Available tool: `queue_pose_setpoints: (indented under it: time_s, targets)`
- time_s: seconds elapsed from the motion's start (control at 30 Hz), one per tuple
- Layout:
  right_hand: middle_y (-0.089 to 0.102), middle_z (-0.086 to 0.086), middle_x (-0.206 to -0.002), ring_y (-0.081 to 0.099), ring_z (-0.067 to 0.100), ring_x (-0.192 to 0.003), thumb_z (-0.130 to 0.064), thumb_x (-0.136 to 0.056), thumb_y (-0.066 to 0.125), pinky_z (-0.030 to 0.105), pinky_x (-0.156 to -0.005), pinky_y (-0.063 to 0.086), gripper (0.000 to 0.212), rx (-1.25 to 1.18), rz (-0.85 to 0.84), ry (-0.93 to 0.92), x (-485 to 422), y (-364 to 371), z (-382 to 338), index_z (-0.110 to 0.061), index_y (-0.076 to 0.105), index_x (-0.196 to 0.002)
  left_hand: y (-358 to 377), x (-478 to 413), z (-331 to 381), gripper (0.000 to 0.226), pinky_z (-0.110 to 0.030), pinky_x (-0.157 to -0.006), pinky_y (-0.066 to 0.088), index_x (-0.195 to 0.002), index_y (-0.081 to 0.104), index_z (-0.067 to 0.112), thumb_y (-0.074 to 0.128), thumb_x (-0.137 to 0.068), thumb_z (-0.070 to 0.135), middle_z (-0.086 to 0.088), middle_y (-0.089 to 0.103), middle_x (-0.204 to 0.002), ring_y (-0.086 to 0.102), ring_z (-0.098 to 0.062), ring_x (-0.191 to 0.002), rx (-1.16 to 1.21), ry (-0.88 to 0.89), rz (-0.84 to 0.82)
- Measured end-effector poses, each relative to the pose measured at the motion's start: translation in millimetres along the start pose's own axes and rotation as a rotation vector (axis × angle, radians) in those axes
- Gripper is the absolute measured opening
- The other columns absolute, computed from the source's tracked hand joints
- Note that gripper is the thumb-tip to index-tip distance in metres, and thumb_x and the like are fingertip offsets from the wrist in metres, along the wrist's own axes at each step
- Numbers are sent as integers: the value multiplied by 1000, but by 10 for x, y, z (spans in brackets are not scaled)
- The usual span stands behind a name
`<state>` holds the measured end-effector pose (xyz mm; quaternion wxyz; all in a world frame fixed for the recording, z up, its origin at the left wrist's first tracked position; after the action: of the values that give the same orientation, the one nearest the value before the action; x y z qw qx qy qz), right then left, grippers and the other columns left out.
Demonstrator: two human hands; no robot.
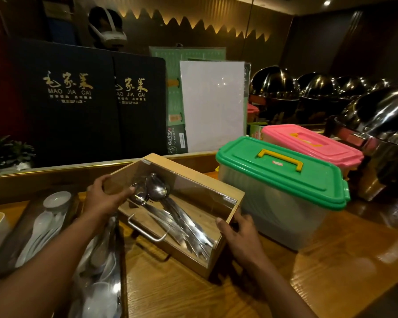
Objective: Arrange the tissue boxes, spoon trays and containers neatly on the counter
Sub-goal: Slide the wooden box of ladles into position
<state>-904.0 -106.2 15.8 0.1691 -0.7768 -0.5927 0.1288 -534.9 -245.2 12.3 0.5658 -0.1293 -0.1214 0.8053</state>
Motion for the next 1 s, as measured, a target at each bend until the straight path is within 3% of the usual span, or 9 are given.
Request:
queue_pose_setpoints:
  time_s: [0.2,0.3,0.4,0.47,0.57,0.7,0.8,0.9,1.0]
  targets:
    - [42,3,-128,51,3,-101,-37,-98,63,31,-91,45,28,-122,-26,-21,36,7,-14,-37,55,-126,-61,27,-10,93,-56,-91,55,-140,43,35,90,-61,47,-8,41,-142,52,-35,-122,-18,2,-42]
    - [42,4,-129,49,7,-102,-38,-99,61,34,-91,44,28,-117,-28,-22,11,37,-11,-33,56,-126,-99,48,-14,90,-55,-93,54,-142,42,36,89,-65,43,-8,40,-143,50,-34,-123,-19,-1,-96]
    - [42,5,-127,50,11,-101,-38,-100,60,41,-97,45,12,-127,-43,-7,-11,63,-18,-46,55,-107,-130,130,-14,91,-48,-94,52,-147,36,39,87,-72,35,-5,42,-147,49,-32,-127,-7,26,-163]
    - [41,5,-126,50,20,-107,-37,-99,60,48,-102,46,16,-150,-63,3,-18,73,-2,-51,51,-102,-180,236,-33,90,-40,-92,47,-149,34,34,85,-75,30,0,47,-144,49,-28,-128,-59,54,-143]
    - [40,6,-124,47,26,-114,-39,-98,61,50,-102,45,14,-190,-69,33,-30,59,68,-48,55,-107,-257,421,-31,79,-40,-91,46,-145,42,27,83,-78,34,-4,55,-140,53,-31,-129,-199,107,-81]
    - [40,1,-129,46,30,-122,-51,-88,63,60,-108,43,65,-269,-40,51,-37,78,187,-33,47,-149,-265,560,2,81,-33,-86,42,-146,40,25,81,-79,41,-6,59,-137,56,-30,-125,-301,116,-113]
    - [43,-6,-141,48,30,-127,-51,-84,68,60,-105,45,67,-418,-33,78,-4,132,259,-38,49,-147,-250,593,-12,90,-41,-94,50,-145,37,30,81,-70,54,-4,63,-132,60,-29,-120,-389,134,-183]
    - [45,-4,-149,50,31,-128,-52,-82,74,54,-97,48,70,-468,-34,105,0,159,345,-42,49,-146,-260,598,-85,74,-43,-92,54,-130,53,30,80,-65,55,0,68,-121,64,-24,-112,-451,138,-186]
    - [43,-4,-149,49,34,-130,-54,-80,75,60,-99,48,77,-462,-20,94,3,147,360,-41,44,-150,-261,661,-52,62,-41,-90,54,-121,64,24,80,-66,50,-2,69,-118,65,-23,-108,-519,150,-162]
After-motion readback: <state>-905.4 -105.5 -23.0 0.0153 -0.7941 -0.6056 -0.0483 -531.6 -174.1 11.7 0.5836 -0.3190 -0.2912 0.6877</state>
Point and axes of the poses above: each hand's wrist, its own x-axis away from the middle knuckle, its own y-axis out of the palm, z = x × y, the point moved 7 cm from there along -x, towards the middle knuckle
